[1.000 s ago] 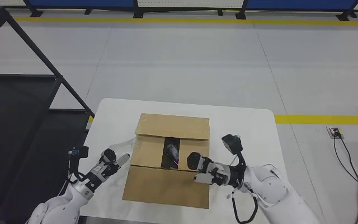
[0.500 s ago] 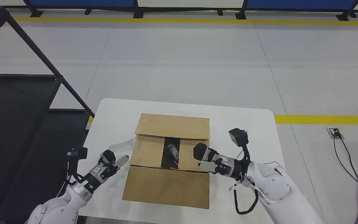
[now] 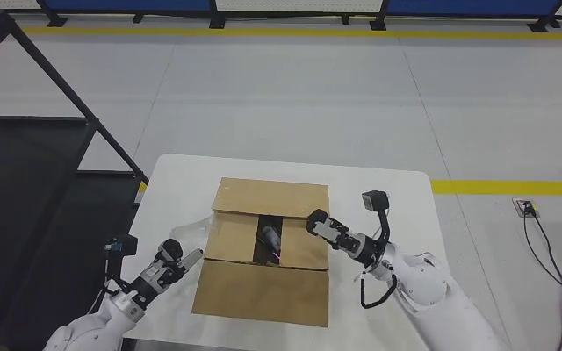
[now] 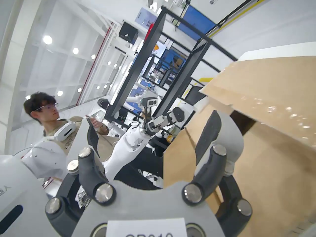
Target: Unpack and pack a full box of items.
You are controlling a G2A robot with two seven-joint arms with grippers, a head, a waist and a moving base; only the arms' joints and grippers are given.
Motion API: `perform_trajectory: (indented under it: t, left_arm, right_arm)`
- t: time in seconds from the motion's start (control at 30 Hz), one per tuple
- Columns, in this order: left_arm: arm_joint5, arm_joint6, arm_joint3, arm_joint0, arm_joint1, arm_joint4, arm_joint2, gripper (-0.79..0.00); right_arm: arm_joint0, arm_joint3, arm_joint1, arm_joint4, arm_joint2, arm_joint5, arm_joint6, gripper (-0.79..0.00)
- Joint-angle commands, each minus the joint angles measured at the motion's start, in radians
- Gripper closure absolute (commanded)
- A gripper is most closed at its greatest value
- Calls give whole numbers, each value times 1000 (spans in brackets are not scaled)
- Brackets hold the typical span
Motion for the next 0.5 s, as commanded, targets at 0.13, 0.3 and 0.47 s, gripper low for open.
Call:
perform_trajectory:
  t: [0.13, 0.3, 0.47]
  left_arm:
    - [-7, -4, -4, 6, 3, 1, -2, -785]
    - [-7, -4, -4, 6, 3, 1, -2, -785]
    - [-7, -4, -4, 6, 3, 1, -2, -785]
  right_arm:
    - [20, 33, -9, -42, -4, 28, -77, -785]
    - [20, 33, -9, -42, -4, 28, -77, -785]
    - [17, 42, -11, -49, -5, 74, -89, -785]
